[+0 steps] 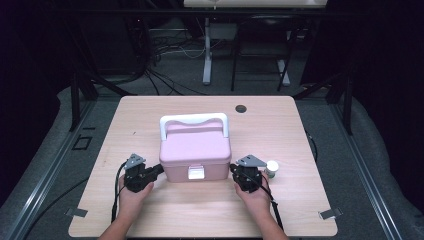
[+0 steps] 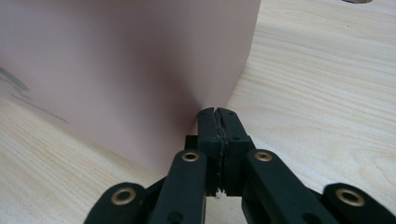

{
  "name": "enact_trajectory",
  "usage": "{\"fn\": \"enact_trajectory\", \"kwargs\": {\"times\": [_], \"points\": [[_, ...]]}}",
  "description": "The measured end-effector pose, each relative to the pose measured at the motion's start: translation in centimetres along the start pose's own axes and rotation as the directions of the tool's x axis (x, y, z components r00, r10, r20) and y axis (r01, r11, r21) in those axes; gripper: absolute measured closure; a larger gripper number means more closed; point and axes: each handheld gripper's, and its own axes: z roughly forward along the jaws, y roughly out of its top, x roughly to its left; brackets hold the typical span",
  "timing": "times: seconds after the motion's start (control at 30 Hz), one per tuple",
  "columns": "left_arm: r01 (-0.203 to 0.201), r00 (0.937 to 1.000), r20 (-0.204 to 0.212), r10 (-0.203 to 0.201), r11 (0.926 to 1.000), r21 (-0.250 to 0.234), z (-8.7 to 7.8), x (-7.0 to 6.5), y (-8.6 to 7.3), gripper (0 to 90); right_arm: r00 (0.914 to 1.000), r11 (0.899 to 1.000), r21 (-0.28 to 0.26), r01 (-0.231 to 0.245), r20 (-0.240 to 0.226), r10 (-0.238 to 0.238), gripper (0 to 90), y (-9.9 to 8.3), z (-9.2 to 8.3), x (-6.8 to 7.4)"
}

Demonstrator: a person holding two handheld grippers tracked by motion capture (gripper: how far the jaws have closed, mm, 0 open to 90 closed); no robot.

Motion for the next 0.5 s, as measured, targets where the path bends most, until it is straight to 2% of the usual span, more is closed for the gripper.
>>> {"fn": "enact_trajectory", "kwargs": {"times": [0.5], "points": [[0.007,1.0,-0.001,-0.007,0.9999,0.007,-0.28,0.13,0.06,89.9,0.9993,0.999,0.021,0.033,-0.019,-0.033,90.0,-0.08,-0.48,0.56]]}}
